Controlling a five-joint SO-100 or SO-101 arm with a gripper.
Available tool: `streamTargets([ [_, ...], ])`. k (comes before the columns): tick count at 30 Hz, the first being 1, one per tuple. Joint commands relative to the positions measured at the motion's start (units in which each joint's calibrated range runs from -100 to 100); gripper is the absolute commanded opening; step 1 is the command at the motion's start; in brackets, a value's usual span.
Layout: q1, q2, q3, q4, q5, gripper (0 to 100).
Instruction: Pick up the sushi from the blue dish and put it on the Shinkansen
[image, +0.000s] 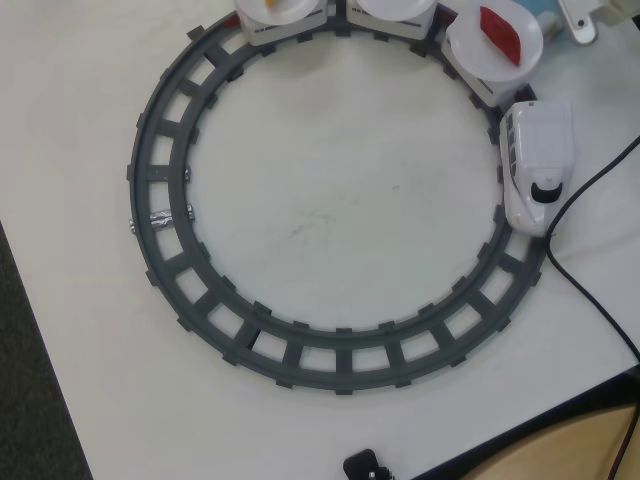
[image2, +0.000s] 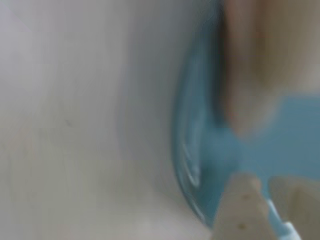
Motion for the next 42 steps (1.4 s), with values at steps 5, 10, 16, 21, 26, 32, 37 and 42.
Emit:
streamTargets([
  [5,1.0,-10.5,2.6,-0.2,-0.7,2],
  [10,-0.8,-11.6,4.2,0.7,-2.2,3],
  [16,-4.8,-14.7,8.0,2.7,-4.6,18],
  [21,-6.0,-16.6,8.6,2.6,-8.6,27],
  [26,-7.0,-15.8,8.6,2.6,-16.0,27],
  [32,-9.5,-14.7,12.6,2.7,-21.7,27],
  [37,-12.6,-14.7,14.3,3.7,-21.8,27],
  [42,-12.9,-14.5,14.1,3.4,-21.3,27],
])
